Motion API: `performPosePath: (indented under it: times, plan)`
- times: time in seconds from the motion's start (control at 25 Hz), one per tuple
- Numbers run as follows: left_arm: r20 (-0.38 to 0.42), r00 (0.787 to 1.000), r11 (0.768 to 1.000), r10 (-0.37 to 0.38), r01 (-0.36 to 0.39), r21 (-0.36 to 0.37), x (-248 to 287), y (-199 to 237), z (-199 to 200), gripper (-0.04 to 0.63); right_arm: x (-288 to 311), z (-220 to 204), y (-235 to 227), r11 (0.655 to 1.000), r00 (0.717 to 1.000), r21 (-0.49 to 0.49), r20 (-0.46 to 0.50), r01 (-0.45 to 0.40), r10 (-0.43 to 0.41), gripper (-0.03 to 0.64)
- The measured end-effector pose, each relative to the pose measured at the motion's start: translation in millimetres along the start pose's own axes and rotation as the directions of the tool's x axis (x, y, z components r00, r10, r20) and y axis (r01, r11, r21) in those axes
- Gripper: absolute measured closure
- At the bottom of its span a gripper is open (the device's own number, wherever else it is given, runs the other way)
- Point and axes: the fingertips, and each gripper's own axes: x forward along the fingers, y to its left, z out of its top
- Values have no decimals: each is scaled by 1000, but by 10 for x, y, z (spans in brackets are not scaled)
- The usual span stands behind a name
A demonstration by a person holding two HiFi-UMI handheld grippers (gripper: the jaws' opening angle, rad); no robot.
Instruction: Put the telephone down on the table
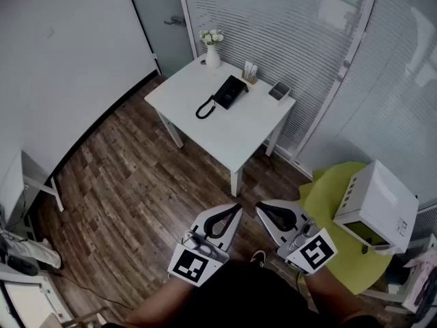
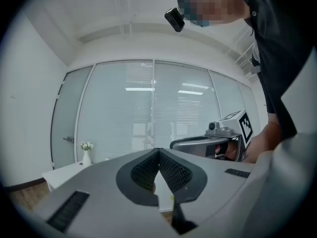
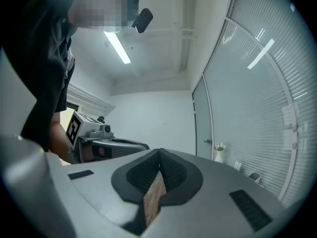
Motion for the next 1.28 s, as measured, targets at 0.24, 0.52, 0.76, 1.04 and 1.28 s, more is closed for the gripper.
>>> performPosePath:
  times: [0.24,0.52,0.76,1.04,1.28]
  plan:
    - [2,1000,1000,-5,5,3,-17,-70,-11,594,-6,10,42,1000,1000,-12,11,-5,5,597]
    - [2,1000,1000,15,-15,-5,-44,-151,-17,594,-88,-4,74,1000,1000,-10,19,-19,19,595]
    - [8,998,998,61,-61,-1,-7,-209,31,595,-169,18,30,998,997,3,35,-64,64,595]
    - [-1,992,992,127,-127,-10,-55,-116,17,595,-133,4,-14,991,990,17,55,-131,130,597]
    - [8,988,988,152,-152,-10,-169,275,-18,594,258,-17,-48,990,989,13,46,-139,138,597]
